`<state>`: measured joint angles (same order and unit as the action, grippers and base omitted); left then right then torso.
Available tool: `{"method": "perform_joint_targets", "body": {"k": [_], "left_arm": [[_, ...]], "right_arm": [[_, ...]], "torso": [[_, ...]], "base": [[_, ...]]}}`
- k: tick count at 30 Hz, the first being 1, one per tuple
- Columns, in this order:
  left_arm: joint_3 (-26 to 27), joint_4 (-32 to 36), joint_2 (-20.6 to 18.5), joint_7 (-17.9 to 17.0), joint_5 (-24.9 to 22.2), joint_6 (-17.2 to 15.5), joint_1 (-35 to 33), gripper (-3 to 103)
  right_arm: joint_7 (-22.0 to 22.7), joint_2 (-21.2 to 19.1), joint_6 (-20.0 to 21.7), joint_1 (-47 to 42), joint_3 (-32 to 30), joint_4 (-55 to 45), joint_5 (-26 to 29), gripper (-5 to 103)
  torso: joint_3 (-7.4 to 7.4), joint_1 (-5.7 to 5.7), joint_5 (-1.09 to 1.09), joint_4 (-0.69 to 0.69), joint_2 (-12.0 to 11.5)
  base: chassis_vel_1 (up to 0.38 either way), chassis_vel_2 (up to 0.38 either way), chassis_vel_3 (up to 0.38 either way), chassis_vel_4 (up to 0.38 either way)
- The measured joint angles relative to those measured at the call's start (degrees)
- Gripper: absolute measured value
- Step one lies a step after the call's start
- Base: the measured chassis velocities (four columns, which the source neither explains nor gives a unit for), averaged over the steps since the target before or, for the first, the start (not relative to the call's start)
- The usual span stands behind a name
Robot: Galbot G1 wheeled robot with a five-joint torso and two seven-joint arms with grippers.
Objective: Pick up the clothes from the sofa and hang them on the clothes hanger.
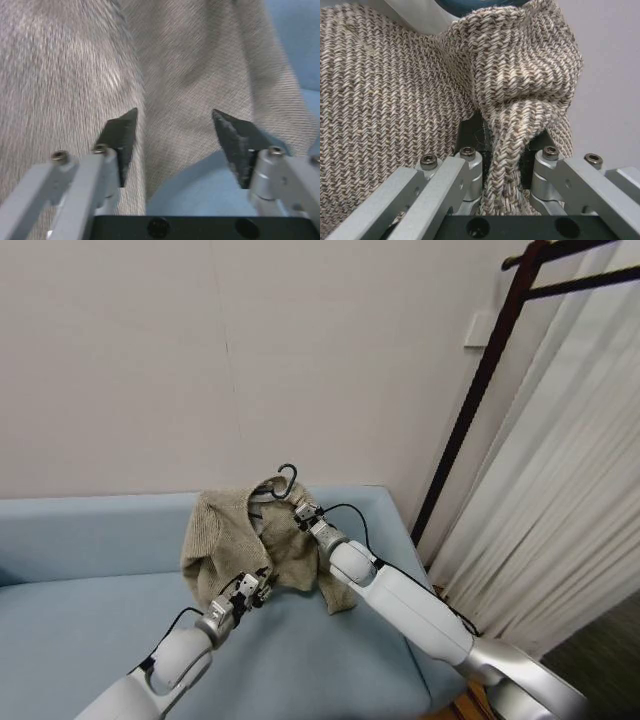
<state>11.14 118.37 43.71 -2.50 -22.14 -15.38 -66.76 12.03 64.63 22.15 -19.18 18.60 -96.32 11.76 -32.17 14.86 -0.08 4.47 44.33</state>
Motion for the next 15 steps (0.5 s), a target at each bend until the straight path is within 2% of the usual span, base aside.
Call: {"method": "perform_joint_targets", "body": {"k": [2, 3, 5, 6, 8, 9, 11, 13, 15], "left_arm": [[4.6, 1.2, -1.3, -0.1, -0.3, 1.0, -3.4, 66], [4.6, 1.2, -1.3, -0.1, -0.3, 1.0, -3.4, 66], [8.6, 2.1, -2.6, -0.1, -1.1, 1.7, -6.0, 76], [9.7, 2.4, -3.0, -0.2, -1.4, 1.9, -6.6, 76], [11.3, 2.9, -3.6, -0.5, -2.4, 2.1, -6.9, 87], [11.3, 2.9, -3.6, -0.5, -2.4, 2.1, -6.9, 87], [11.9, 3.4, -4.1, -1.4, -4.0, 2.1, -6.4, 97], [12.1, 3.6, -4.2, -1.6, -4.4, 2.1, -6.3, 97], [13.5, 5.0, -5.0, -3.0, -7.2, 2.0, -5.6, 100]], "right_arm": [[-0.1, -0.4, -1.1, 0.0, -1.5, -0.3, -0.8, 11], [-0.1, -0.4, -1.1, 0.0, -1.5, -0.3, -0.8, 11], [-0.3, -0.8, -2.7, 0.0, -2.5, -0.5, -1.6, 11], [-0.3, -0.9, -3.4, 0.0, -2.7, -0.5, -1.8, 11], [-0.1, -1.4, -4.9, -0.7, -3.5, -0.9, -2.7, 11], [-0.1, -1.4, -4.9, -0.7, -3.5, -0.9, -2.7, 11], [0.2, -1.9, -5.8, -1.5, -4.2, -1.3, -3.1, 11], [0.2, -2.0, -5.9, -1.7, -4.3, -1.4, -3.2, 11], [0.0, -3.4, -6.5, -2.0, -5.0, -2.5, -3.9, 11]], "torso": [[0.00, 0.00, 0.00, -0.02, 0.0], [0.00, 0.00, 0.00, -0.02, 0.0], [0.00, 0.00, 0.00, -0.02, 0.0], [0.00, -0.01, -0.01, -0.02, 0.0], [0.00, 0.00, 0.00, -0.03, 0.0], [0.00, 0.00, 0.00, -0.03, 0.0], [0.00, 0.00, -0.01, 0.00, 0.0], [0.00, 0.00, 0.00, 0.01, 0.0], [0.00, 0.01, 0.00, 0.00, 0.0]], "base": [[0.000, 0.000, 0.000, 0.000], [0.000, 0.000, 0.000, 0.000], [0.000, 0.000, 0.000, 0.000], [0.000, 0.000, 0.000, 0.000], [0.000, 0.000, 0.000, 0.000], [0.000, 0.000, 0.000, 0.000], [0.000, 0.000, 0.000, 0.000], [0.000, 0.000, 0.000, 0.000], [0.000, 0.000, 0.000, 0.000]]}}
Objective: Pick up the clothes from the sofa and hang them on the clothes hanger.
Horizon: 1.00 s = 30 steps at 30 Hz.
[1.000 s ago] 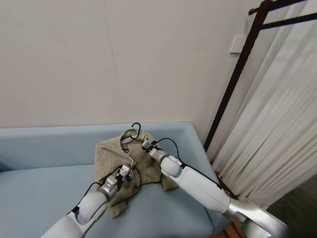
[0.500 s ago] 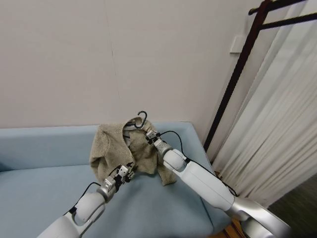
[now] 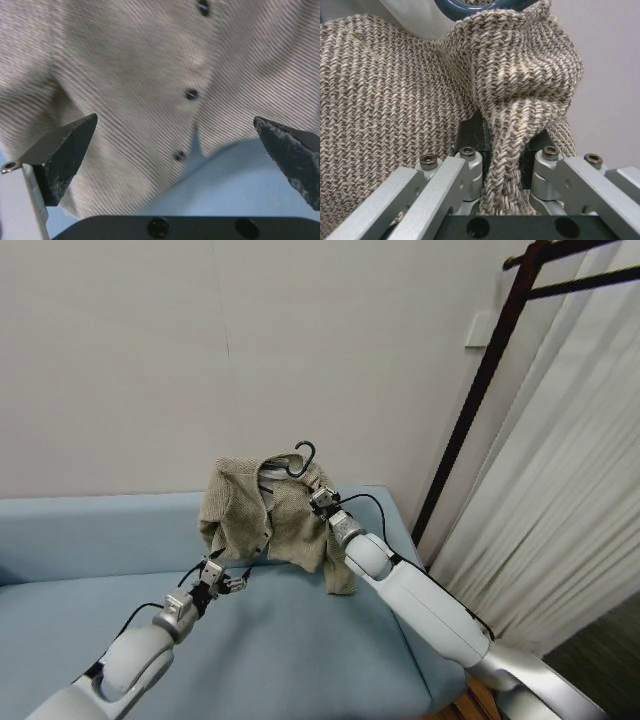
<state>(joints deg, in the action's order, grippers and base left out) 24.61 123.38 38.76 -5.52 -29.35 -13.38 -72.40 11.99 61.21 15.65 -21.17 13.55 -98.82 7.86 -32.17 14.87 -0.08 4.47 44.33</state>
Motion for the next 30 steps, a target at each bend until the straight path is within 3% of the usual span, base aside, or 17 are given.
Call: {"method": "perform_joint_targets", "body": {"k": [2, 6, 11, 13, 17, 18, 21, 23, 26, 28, 30], "left_arm": [[0.5, 0.7, -0.5, -0.4, -1.4, -0.1, 0.2, 100], [3.0, 5.3, -3.6, -0.6, -10.3, -0.8, 1.4, 100], [7.0, 6.5, -7.0, 3.1, -20.4, -0.9, 4.1, 100], [7.5, 6.2, -7.5, 4.1, -21.6, -0.8, 4.9, 100], [7.7, 2.5, -10.7, 9.8, -28.0, -0.9, 12.7, 100], [7.7, 2.5, -10.7, 9.8, -28.0, -0.9, 12.7, 100], [6.3, -2.2, -13.2, 14.6, -32.8, -1.8, 19.9, 100], [6.1, -3.2, -13.7, 15.4, -34.1, -2.1, 21.2, 100], [5.6, -6.9, -16.6, 18.8, -40.5, -3.7, 26.8, 100], [5.4, -7.9, -17.5, 20.5, -41.4, -4.2, 27.9, 100], [5.1, -9.7, -19.7, 25.2, -42.7, -5.7, 29.6, 100]], "right_arm": [[-0.6, -0.9, -0.2, 0.0, -0.2, -0.4, -0.6, 11], [-4.7, -6.3, -2.8, 1.1, -0.5, -0.9, -3.6, 11], [-7.3, -11.3, -6.8, 2.3, -1.2, -0.2, -7.4, 11], [-7.4, -11.7, -7.1, 2.4, -1.2, -0.2, -7.5, 11], [-7.4, -12.9, -9.2, 2.7, -1.6, -0.5, -8.2, 11], [-7.4, -12.9, -9.2, 2.7, -1.6, -0.5, -8.2, 11], [-7.4, -13.8, -11.8, 2.3, -1.8, -1.1, -8.8, 11], [-7.5, -14.0, -12.4, 2.3, -1.7, -1.1, -8.9, 11], [-8.2, -14.0, -14.3, 2.5, -1.0, -1.1, -9.4, 11], [-8.3, -13.9, -14.7, 2.6, -0.7, -1.1, -9.5, 11], [-8.3, -13.2, -15.3, 3.4, 0.1, -1.0, -9.8, 11]], "torso": [[0.00, 0.00, 0.00, -0.02, 0.0], [0.00, 0.00, -0.01, -0.04, 0.0], [0.00, 0.00, -0.02, 0.03, 0.0], [0.00, 0.00, -0.02, 0.02, 0.0], [0.00, 0.00, 0.00, -0.03, 0.0], [0.00, 0.00, 0.00, -0.03, 0.0], [0.00, 0.00, 0.00, 0.00, 0.0], [0.00, 0.00, 0.00, 0.01, 0.0], [0.00, 0.00, 0.00, -0.01, 0.0], [0.00, 0.00, 0.00, -0.01, 0.0], [0.00, 0.00, 0.00, 0.00, 0.0]], "base": [[0.000, 0.000, 0.000, 0.000], [0.000, 0.000, 0.000, 0.000], [0.000, 0.000, 0.000, 0.000], [0.000, 0.000, 0.000, 0.000], [0.000, 0.000, 0.000, 0.000], [0.000, 0.000, 0.000, 0.000], [0.000, 0.000, 0.000, 0.000], [0.000, 0.000, 0.000, 0.000], [0.000, 0.000, 0.000, 0.000], [0.000, 0.000, 0.000, 0.000], [0.000, 0.000, 0.000, 0.000]]}}
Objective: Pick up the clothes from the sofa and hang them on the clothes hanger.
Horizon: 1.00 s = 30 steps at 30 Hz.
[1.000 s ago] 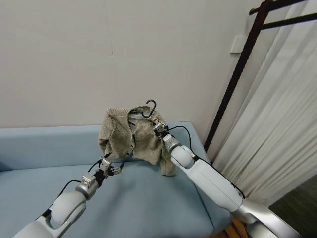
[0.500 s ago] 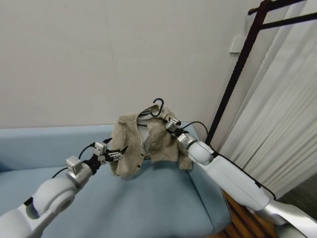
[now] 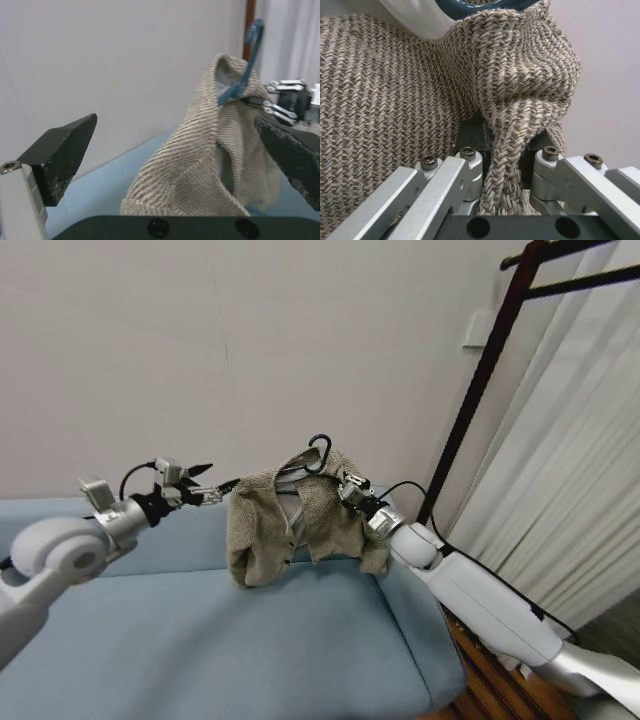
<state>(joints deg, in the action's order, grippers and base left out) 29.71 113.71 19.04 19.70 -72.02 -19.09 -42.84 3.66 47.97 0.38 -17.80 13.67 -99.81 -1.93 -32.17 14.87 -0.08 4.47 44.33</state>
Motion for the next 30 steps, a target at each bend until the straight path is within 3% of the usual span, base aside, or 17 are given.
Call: {"method": "perform_joint_targets", "body": {"k": [2, 3, 6, 10, 15, 24, 30], "left_arm": [[0.0, -1.7, -2.5, 4.5, -0.9, -1.0, 0.1, 100], [0.0, -1.7, -2.5, 4.5, -0.9, -1.0, 0.1, 100], [0.1, -5.4, -6.9, 11.1, -0.9, -3.4, -1.1, 100], [-0.4, -8.4, -9.8, 14.3, -0.7, -3.5, -1.6, 100], [-0.5, -8.4, -11.8, 15.4, -1.5, -3.0, -1.8, 100], [-0.5, -8.3, -10.9, 11.1, -3.5, -1.3, -0.8, 100], [-2.6, -9.5, -10.3, 10.4, -3.7, -0.4, 1.3, 100]], "right_arm": [[0.0, 1.3, -0.4, 1.4, 1.3, 0.6, -0.1, 11], [0.0, 1.3, -0.4, 1.4, 1.3, 0.6, -0.1, 11], [0.0, 3.7, -0.5, 3.3, 2.8, 1.3, -0.1, 11], [-0.1, 4.8, -0.7, 4.2, 3.5, 1.3, -0.2, 11], [-0.1, 5.3, -0.8, 4.1, 3.6, 1.2, -0.4, 11], [0.0, 5.9, -0.6, 4.0, 4.1, 0.9, -0.5, 11], [0.1, 6.4, 0.3, 5.8, 5.4, 1.3, -0.5, 11]], "torso": [[0.00, -0.01, 0.01, 0.00, 0.0], [0.00, -0.01, 0.01, 0.00, 0.0], [0.00, -0.01, 0.01, -0.05, 0.0], [0.00, -0.01, 0.04, -0.03, 0.0], [0.00, -0.01, -0.01, 0.00, 0.0], [0.00, -0.01, -0.01, -0.01, 0.0], [0.00, -0.01, 0.00, -0.02, 0.0]], "base": [[0.000, 0.000, 0.000, 0.000], [0.000, 0.000, 0.000, 0.000], [0.000, 0.000, 0.000, 0.000], [0.000, 0.000, 0.000, 0.000], [0.000, 0.000, 0.000, 0.000], [0.000, 0.000, 0.000, 0.000], [0.000, 0.000, 0.000, 0.000]]}}
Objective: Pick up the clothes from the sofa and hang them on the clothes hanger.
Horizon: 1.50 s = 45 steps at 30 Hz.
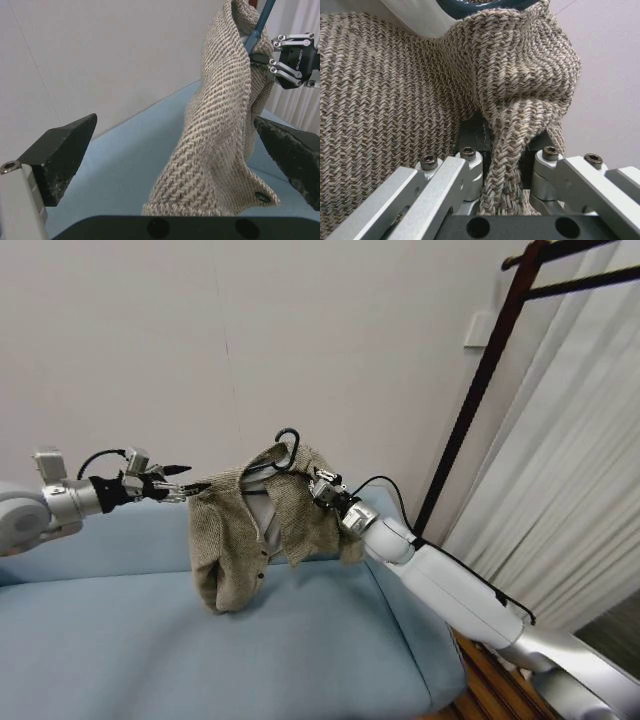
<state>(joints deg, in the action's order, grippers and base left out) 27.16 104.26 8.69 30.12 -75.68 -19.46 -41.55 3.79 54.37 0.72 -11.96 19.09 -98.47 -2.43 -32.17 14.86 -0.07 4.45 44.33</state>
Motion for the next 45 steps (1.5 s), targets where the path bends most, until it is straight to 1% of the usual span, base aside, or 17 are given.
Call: {"method": "perform_joint_targets", "body": {"k": [3, 5, 6, 7, 9, 11, 12, 13, 15, 17, 24, 30, 31, 35, 36, 40, 45], "left_arm": [[-1.5, -0.5, 0.7, -0.6, 0.1, 0.0, 2.1, 100], [-6.6, -1.7, 2.4, -0.7, 0.4, -0.8, 7.2, 100], [-11.0, -2.7, 3.9, -0.7, 0.9, -1.6, 11.1, 100], [-11.0, -2.7, 3.9, -0.7, 0.9, -1.6, 11.1, 100], [-21.1, -5.7, 7.8, 0.7, 2.3, -3.3, 21.3, 100], [-30.8, -9.5, 12.2, 2.0, 4.5, -5.6, 33.9, 100], [-33.4, -10.7, 13.7, 2.0, 5.0, -6.2, 37.7, 100], [-33.4, -10.7, 13.7, 2.0, 5.0, -6.2, 37.7, 100], [-38.4, -12.2, 16.0, 2.1, 5.3, -7.9, 45.2, 100], [-41.8, -12.2, 16.2, 2.1, 4.7, -9.0, 49.3, 100], [-48.7, -12.3, 15.2, 2.9, 3.7, -9.7, 55.4, 100], [-56.7, -12.3, 15.0, 5.6, 1.6, -12.4, 62.9, 100], [-56.7, -12.3, 15.0, 5.6, 1.6, -12.4, 62.9, 100], [-63.3, -14.5, 14.9, 10.4, 1.3, -13.0, 68.8, 100], [-63.3, -14.5, 14.9, 10.4, 1.3, -13.0, 68.8, 100], [-68.0, -17.4, 17.0, 13.4, 1.9, -13.0, 72.7, 100], [-71.9, -20.9, 20.4, 13.8, 3.8, -12.4, 75.5, 100]], "right_arm": [[0.0, 0.3, 0.7, 0.5, 0.3, 0.2, 0.0, 11], [0.1, 0.5, 1.3, 1.0, 0.5, 0.2, 0.1, 11], [0.1, 0.5, 1.5, 1.1, 0.6, 0.2, 0.1, 11], [0.1, 0.5, 1.5, 1.1, 0.6, 0.2, 0.1, 11], [0.2, 0.4, 2.0, 1.5, 0.7, 0.2, 0.4, 11], [0.2, -0.3, 2.3, 1.7, 0.8, 0.1, 0.7, 11], [0.3, -0.5, 2.4, 1.7, 0.7, 0.0, 0.9, 11], [0.3, -0.5, 2.4, 1.7, 0.7, 0.0, 0.9, 11], [0.3, -1.3, 2.5, 1.4, 0.2, -0.3, 1.0, 11], [0.3, -2.1, 2.6, 0.8, -0.3, -0.7, 1.2, 11], [0.1, -3.0, 2.6, -0.2, -1.4, -0.4, 1.6, 11], [0.0, -2.6, 2.2, 0.9, -1.6, 1.7, 2.5, 11], [0.0, -2.6, 2.2, 0.9, -1.6, 1.7, 2.5, 11], [-0.1, -3.6, 2.2, 1.1, -1.7, 1.6, 3.4, 11], [-0.1, -3.6, 2.2, 1.1, -1.7, 1.6, 3.4, 11], [-0.1, -4.6, 2.1, 1.1, -2.2, 0.7, 3.9, 11], [-0.2, -5.6, 1.9, 0.9, -3.0, -0.4, 4.3, 11]], "torso": [[0.00, 0.00, -0.01, 0.01, 0.0], [0.01, -0.01, -0.05, -0.02, 0.0], [0.01, -0.01, -0.03, -0.03, 0.0], [0.01, -0.01, -0.03, -0.03, 0.0], [0.00, 0.01, 0.08, -0.03, 0.0], [0.00, 0.01, -0.03, 0.02, 0.0], [-0.01, 0.01, -0.04, 0.05, 0.0], [-0.01, 0.01, -0.04, 0.05, 0.0], [-0.01, 0.02, -0.03, 0.09, 0.0], [0.00, 0.01, -0.08, 0.07, 0.0], [0.00, 0.00, 0.00, -0.05, 0.0], [0.00, 0.00, -0.03, 0.03, 0.0], [0.00, 0.00, -0.03, 0.03, 0.0], [0.00, 0.00, -0.01, 0.00, 0.0], [0.00, 0.00, -0.01, 0.00, 0.0], [0.00, 0.00, -0.01, -0.01, 0.0], [0.00, 0.01, -0.01, 0.03, 0.0]], "base": [[0.000, 0.000, 0.000, 0.000], [0.000, 0.000, 0.000, 0.000], [0.000, 0.000, 0.000, 0.000], [0.000, 0.000, 0.000, 0.000], [0.000, 0.000, 0.000, 0.000], [0.000, 0.000, 0.000, 0.000], [0.000, 0.000, 0.000, 0.000], [0.000, 0.000, 0.000, 0.000], [0.000, 0.000, 0.000, 0.000], [0.000, 0.000, 0.000, 0.000], [0.000, 0.000, 0.000, 0.000], [0.000, 0.000, 0.000, 0.000], [0.000, 0.000, 0.000, 0.000], [0.000, 0.000, 0.000, 0.000], [0.000, 0.000, 0.000, 0.000], [0.000, 0.000, 0.000, 0.000], [0.000, 0.000, 0.000, 0.000]]}}
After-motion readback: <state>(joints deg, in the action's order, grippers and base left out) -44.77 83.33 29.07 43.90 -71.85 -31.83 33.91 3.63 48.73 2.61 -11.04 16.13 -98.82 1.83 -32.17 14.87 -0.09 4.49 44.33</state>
